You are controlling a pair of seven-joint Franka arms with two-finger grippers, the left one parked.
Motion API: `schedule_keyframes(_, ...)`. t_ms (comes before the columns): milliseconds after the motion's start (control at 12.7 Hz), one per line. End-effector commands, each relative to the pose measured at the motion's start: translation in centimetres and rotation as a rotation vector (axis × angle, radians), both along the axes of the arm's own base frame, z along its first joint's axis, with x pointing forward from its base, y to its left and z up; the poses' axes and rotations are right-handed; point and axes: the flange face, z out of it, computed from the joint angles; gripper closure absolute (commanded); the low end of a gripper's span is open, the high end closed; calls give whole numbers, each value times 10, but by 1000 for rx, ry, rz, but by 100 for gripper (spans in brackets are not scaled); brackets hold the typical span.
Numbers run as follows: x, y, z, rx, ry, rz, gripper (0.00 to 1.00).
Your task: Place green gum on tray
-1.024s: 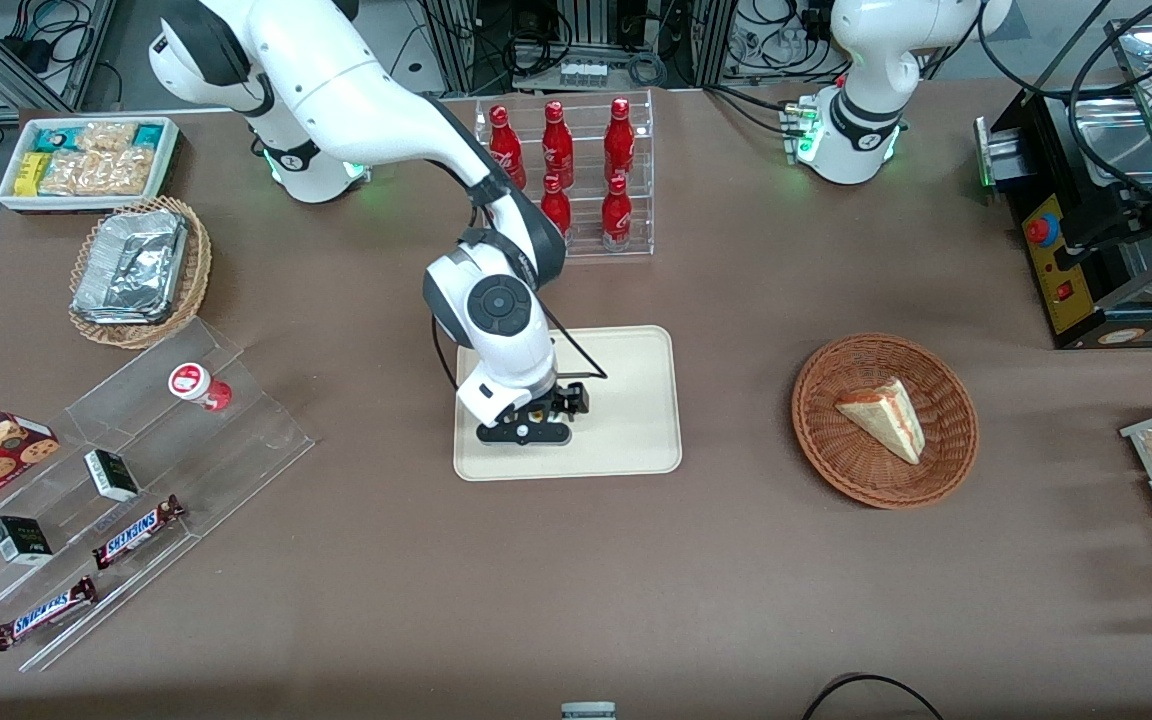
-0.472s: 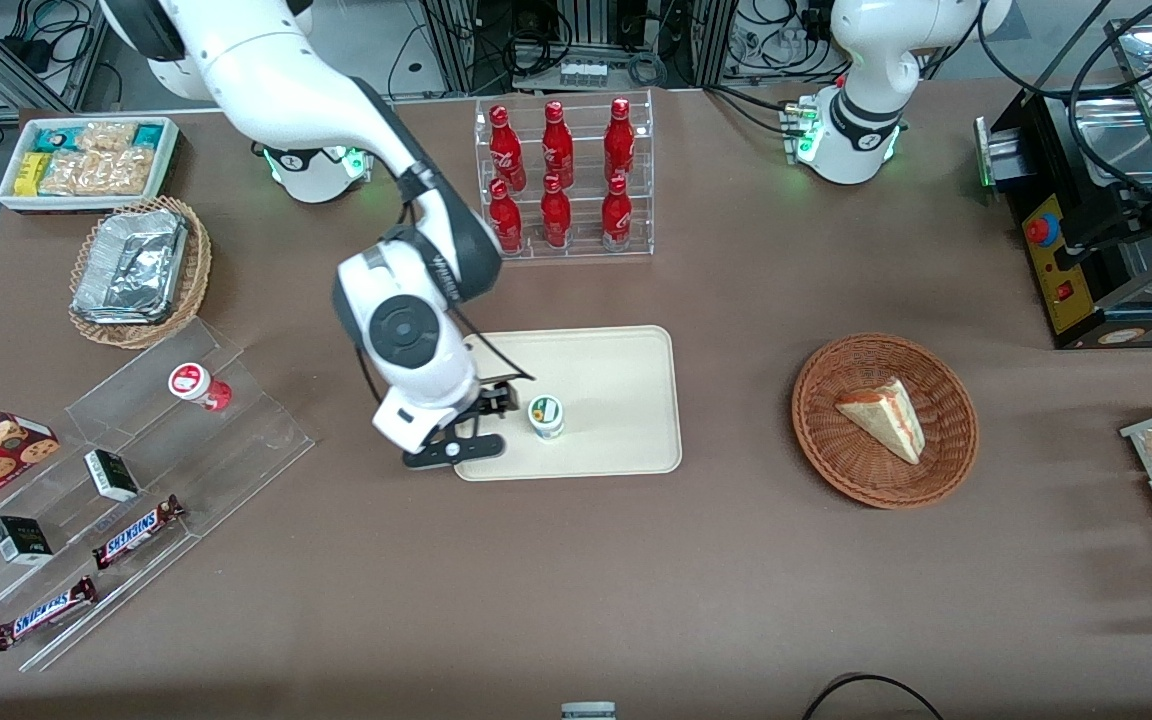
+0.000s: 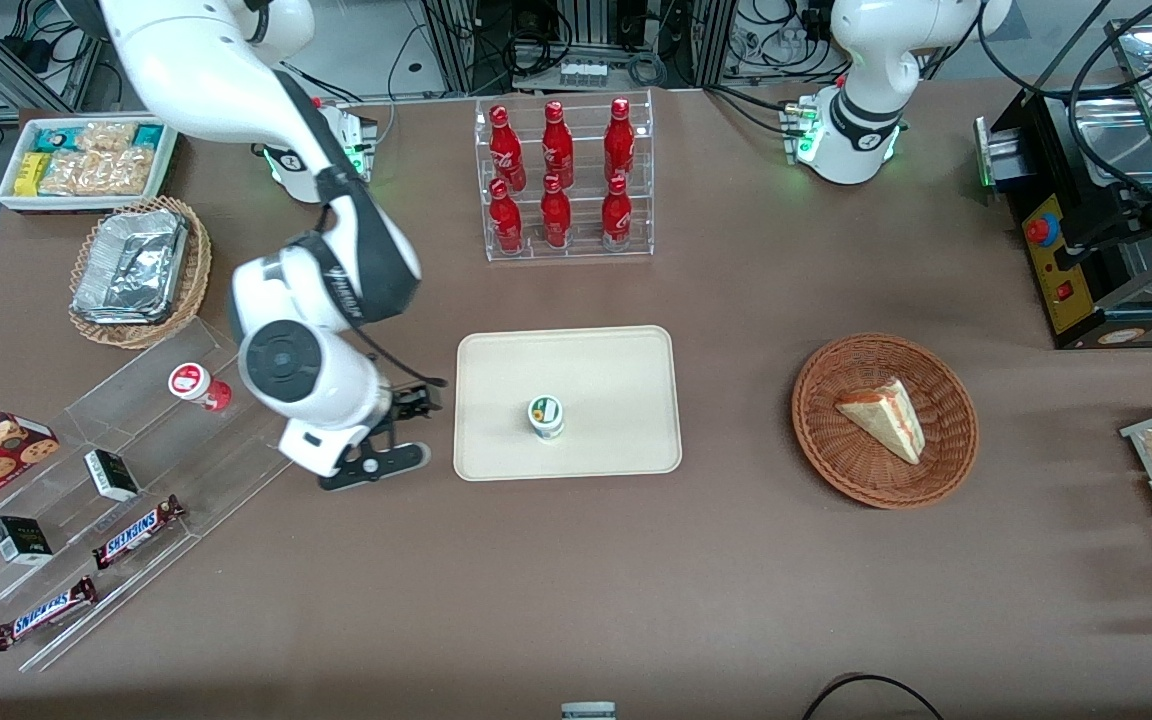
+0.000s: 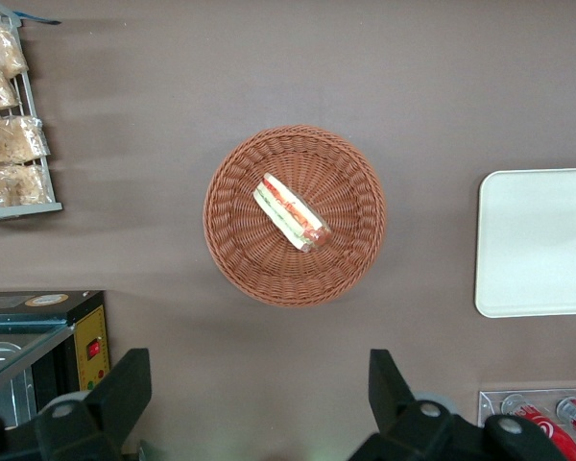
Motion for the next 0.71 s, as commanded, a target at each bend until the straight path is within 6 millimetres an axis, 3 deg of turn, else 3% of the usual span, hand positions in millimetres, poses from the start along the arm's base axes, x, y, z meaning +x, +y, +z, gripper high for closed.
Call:
schedule_keyframes(0, -9, -41, 29, 33, 14, -4, 0)
schedule_keyframes(157, -9, -97, 56, 47, 5, -80, 0)
schedule_keyframes(315, -14, -127, 74, 56, 13, -94, 0)
schedule_keyframes(630, -46, -187, 90, 77, 19, -163, 0)
